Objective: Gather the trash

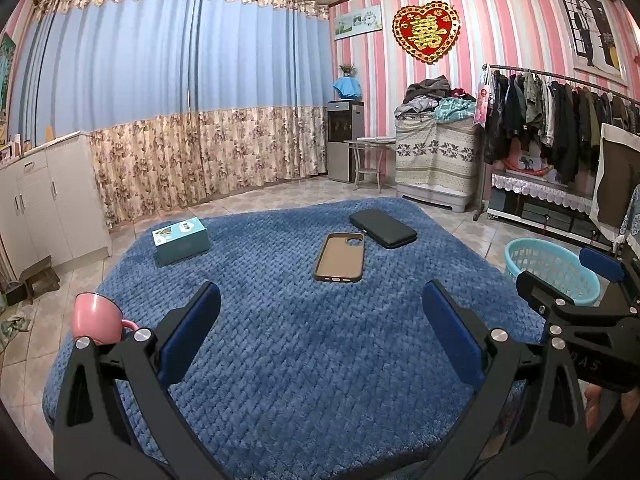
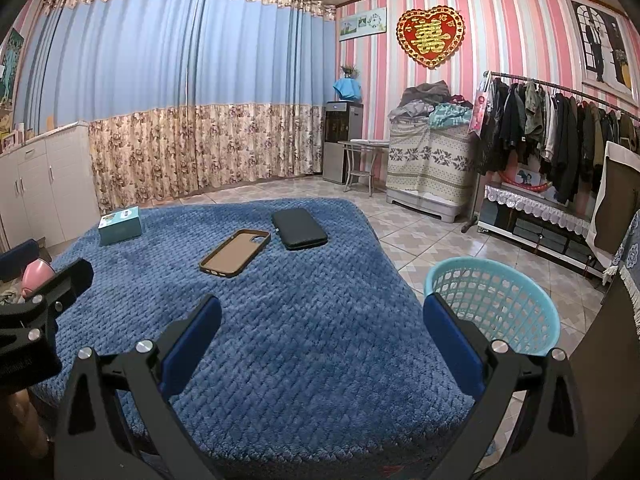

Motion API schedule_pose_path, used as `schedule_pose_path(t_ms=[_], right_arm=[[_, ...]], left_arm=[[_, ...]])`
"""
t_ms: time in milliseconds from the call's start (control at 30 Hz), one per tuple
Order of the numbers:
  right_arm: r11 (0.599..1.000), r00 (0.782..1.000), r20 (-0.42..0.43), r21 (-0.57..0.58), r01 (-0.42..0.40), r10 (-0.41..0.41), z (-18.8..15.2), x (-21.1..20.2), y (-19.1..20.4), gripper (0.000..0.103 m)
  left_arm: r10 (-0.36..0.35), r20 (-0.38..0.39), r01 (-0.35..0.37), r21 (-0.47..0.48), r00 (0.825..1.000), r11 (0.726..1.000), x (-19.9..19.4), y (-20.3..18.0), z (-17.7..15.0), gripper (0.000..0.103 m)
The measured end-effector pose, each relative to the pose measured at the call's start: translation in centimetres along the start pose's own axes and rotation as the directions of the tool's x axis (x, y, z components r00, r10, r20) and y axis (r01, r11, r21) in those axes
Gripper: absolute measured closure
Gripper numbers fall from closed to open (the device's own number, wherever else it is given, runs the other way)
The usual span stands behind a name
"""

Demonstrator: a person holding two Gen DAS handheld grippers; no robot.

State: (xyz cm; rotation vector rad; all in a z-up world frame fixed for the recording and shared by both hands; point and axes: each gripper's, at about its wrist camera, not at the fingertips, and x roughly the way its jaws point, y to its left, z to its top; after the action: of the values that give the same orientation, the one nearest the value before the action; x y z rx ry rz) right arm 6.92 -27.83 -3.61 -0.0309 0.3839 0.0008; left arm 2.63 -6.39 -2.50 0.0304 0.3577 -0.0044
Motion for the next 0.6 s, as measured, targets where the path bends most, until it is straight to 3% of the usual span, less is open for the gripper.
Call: schedule_pose_path(t_ms=[600], right_arm=[[1.0, 1.0, 0.0, 0.002, 0.0, 0.0, 0.03, -0.01, 0.0, 0.004]], left_arm=[[-0.001, 0.005, 0.001, 0.0, 1.0, 1.0, -0.02, 0.11, 0.08, 0.005]])
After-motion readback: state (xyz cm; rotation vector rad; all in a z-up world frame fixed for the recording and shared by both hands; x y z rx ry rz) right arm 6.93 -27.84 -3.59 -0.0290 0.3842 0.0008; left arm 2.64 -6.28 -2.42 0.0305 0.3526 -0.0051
